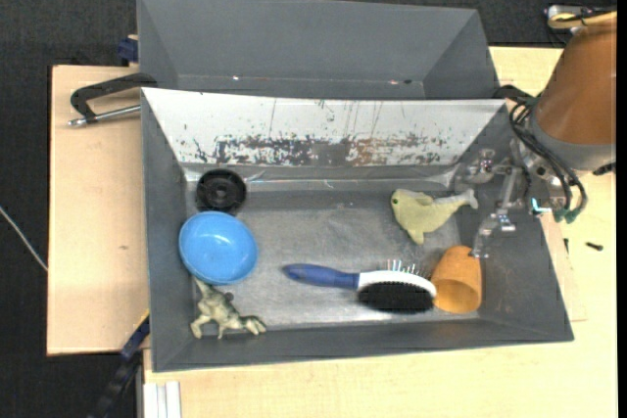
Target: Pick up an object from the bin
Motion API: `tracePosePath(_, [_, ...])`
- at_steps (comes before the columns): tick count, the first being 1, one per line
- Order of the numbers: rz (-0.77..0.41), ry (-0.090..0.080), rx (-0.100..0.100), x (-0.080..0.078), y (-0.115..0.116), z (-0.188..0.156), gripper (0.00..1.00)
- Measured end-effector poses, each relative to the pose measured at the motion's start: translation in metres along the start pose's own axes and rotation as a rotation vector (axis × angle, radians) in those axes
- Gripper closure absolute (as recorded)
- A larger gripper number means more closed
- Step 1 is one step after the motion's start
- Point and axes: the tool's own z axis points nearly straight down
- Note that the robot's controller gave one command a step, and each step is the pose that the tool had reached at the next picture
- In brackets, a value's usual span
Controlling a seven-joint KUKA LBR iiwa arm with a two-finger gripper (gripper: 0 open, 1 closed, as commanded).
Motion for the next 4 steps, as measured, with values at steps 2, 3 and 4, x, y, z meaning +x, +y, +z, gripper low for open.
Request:
tracePosePath(2, [-0.059,-0.016,0.003,-0.063,0.018,0.082,0.0])
tracePosePath(3, [-0.165,-0.015,0.003,-0.063,0.015,0.066,0.0])
tracePosePath(4, [-0.382,-0.009,0.002,-0.061,0.012,0.114,0.0])
